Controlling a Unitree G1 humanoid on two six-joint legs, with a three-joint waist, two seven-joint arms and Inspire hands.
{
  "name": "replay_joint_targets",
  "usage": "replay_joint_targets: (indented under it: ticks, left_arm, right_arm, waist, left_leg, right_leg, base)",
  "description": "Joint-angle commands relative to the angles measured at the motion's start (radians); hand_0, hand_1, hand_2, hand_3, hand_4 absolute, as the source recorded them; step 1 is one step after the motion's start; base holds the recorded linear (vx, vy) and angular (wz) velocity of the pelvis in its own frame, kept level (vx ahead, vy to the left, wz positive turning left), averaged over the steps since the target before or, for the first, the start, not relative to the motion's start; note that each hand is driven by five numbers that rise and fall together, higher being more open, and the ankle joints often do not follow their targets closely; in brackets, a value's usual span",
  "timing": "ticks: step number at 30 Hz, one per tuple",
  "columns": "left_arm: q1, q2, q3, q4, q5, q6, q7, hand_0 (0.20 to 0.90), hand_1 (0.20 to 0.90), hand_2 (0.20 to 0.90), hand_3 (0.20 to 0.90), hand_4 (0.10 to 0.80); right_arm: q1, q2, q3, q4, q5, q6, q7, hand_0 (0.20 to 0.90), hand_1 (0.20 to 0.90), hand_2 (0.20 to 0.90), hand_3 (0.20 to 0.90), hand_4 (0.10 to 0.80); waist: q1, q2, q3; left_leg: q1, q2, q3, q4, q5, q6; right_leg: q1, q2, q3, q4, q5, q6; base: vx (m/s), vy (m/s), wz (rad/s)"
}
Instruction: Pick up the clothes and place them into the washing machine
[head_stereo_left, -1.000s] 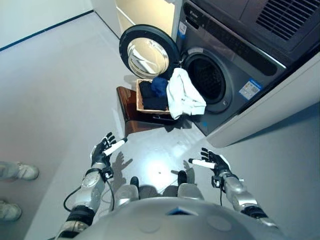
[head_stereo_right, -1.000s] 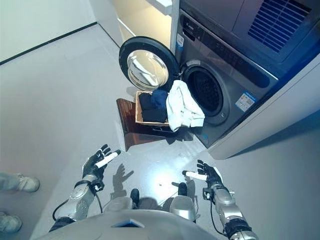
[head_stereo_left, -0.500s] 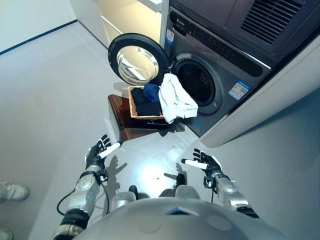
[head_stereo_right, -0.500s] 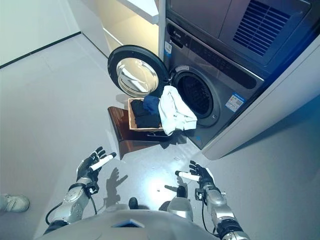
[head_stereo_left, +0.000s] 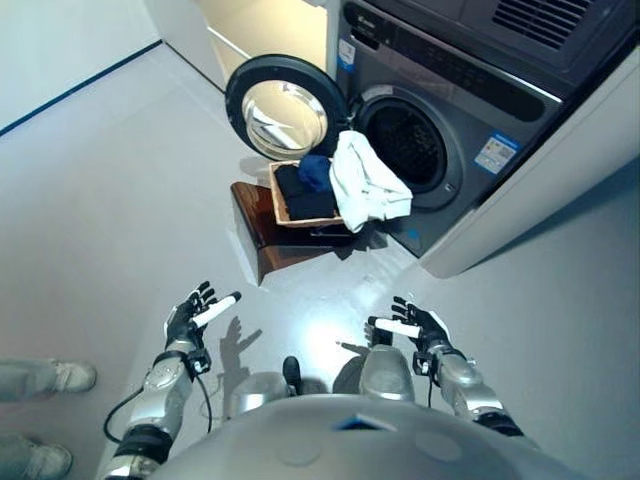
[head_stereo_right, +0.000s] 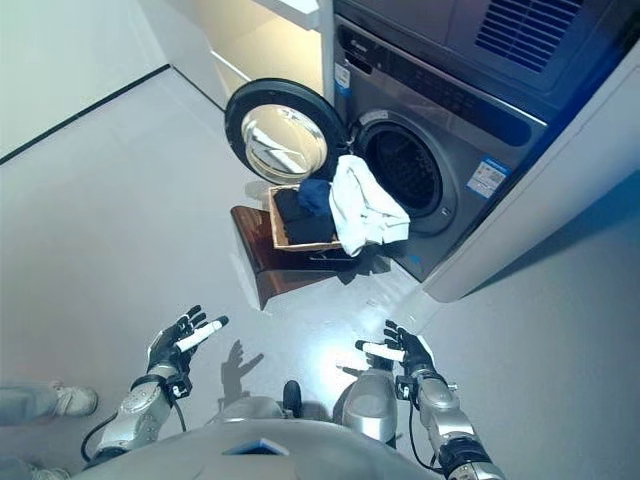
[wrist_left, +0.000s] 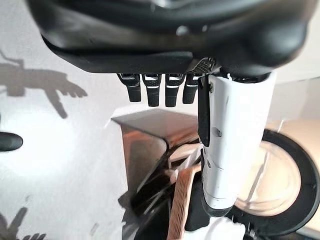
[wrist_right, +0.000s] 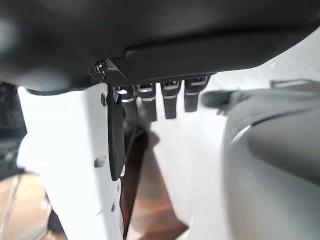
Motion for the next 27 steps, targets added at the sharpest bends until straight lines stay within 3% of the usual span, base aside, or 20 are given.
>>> replay_joint_targets:
  ticks: [1,4,6,11,15,19,22,24,27]
  left_arm:
    - [-0.07,0.027,0.039,-0.086,-0.02,-0.077,-0.01,0.9,0.9,0.9,0.9,0.8]
    - [-0.07,0.014,0.034,-0.063,-0.036,-0.078,-0.01,0.9,0.9,0.9,0.9,0.8]
    - [-0.096,-0.001,0.016,-0.032,-0.072,-0.077,0.009,0.9,0.9,0.9,0.9,0.8]
    - [-0.136,-0.008,-0.026,-0.039,-0.1,-0.085,-0.001,0.9,0.9,0.9,0.9,0.8]
    - [-0.153,-0.009,-0.04,-0.026,-0.096,-0.077,-0.001,0.9,0.9,0.9,0.9,0.8]
    - [-0.157,-0.011,-0.051,-0.029,-0.1,-0.066,-0.01,0.9,0.9,0.9,0.9,0.8]
    - [-0.144,-0.006,-0.058,-0.044,-0.088,-0.061,-0.013,0.9,0.9,0.9,0.9,0.8]
    - [-0.133,-0.005,-0.059,-0.051,-0.085,-0.061,-0.013,0.9,0.9,0.9,0.9,0.8]
    - [-0.12,-0.001,-0.063,-0.062,-0.082,-0.064,-0.012,0.9,0.9,0.9,0.9,0.8]
  right_arm:
    - [-0.056,-0.034,-0.015,-0.098,0.022,-0.057,-0.003,0.9,0.9,0.9,0.9,0.8]
    - [-0.06,-0.037,-0.002,-0.067,0.022,-0.061,0.003,0.9,0.9,0.9,0.9,0.8]
    - [-0.081,-0.051,0.006,-0.038,0.016,-0.067,-0.01,0.9,0.9,0.9,0.9,0.8]
    - [-0.09,-0.087,0.001,-0.007,0.027,-0.079,-0.025,0.9,0.9,0.9,0.9,0.8]
    - [-0.083,-0.094,-0.025,0.022,0.058,-0.085,-0.035,0.9,0.9,0.9,0.9,0.8]
    - [-0.069,-0.089,-0.039,0.028,0.073,-0.085,-0.039,0.9,0.9,0.9,0.9,0.8]
    - [-0.061,-0.093,-0.051,0.03,0.072,-0.08,-0.041,0.9,0.9,0.9,0.9,0.8]
    - [-0.059,-0.093,-0.053,0.038,0.071,-0.08,-0.042,0.9,0.9,0.9,0.9,0.8]
    - [-0.057,-0.091,-0.052,0.039,0.064,-0.08,-0.046,0.9,0.9,0.9,0.9,0.8]
  waist:
    - [-0.014,0.004,-0.016]
    - [-0.014,0.009,-0.039]
    - [-0.018,0.022,-0.04]
    - [-0.031,0.03,-0.049]
    - [-0.039,0.031,-0.059]
    - [-0.028,0.003,-0.045]
    - [-0.005,-0.017,-0.038]
    - [0.011,-0.021,-0.035]
    - [0.041,-0.006,-0.025]
  left_leg:
    - [0.149,0.026,-0.04,0.009,-0.132,-0.019]
    - [0.16,0.098,-0.057,0.038,-0.122,-0.056]
    - [0.12,0.145,-0.061,0.101,-0.045,-0.08]
    - [0.075,0.196,-0.1,0.133,0.069,-0.108]
    - [0.049,0.236,-0.061,0.214,0.168,-0.117]
    - [-0.033,0.197,-0.009,0.333,0.181,-0.098]
    - [-0.122,0.125,-0.015,0.283,0.095,-0.075]
    - [-0.166,0.102,-0.008,0.221,0.053,-0.07]
    - [-0.26,0.096,-0.04,0.119,0.134,-0.083]
  right_leg:
    - [-0.066,0.054,0.012,0.031,0.136,0.002]
    - [-0.055,0.105,-0.011,0.049,0.09,-0.02]
    - [-0.06,0.134,-0.028,0.098,0.046,-0.046]
    - [-0.043,0.161,-0.084,0.137,-0.019,-0.081]
    - [-0.001,0.206,-0.106,0.158,-0.086,-0.126]
    - [0.074,0.22,-0.112,0.135,-0.108,-0.159]
    - [0.112,0.204,-0.1,0.114,-0.119,-0.151]
    - [0.128,0.201,-0.082,0.117,-0.139,-0.144]
    - [0.177,0.212,-0.055,0.109,-0.165,-0.14]
  base:
    - [0.322,-0.296,0.61]
    - [0.35,-0.394,0.44]
    - [0.24,-0.324,0.16]
    - [0.166,-0.263,0.6]
    - [0.171,-0.264,0.34]
    - [0.114,-0.196,0.25]
    - [0.139,-0.077,-0.04]
    - [0.164,0.007,-0.12]
    - [0.192,0.065,-0.02]
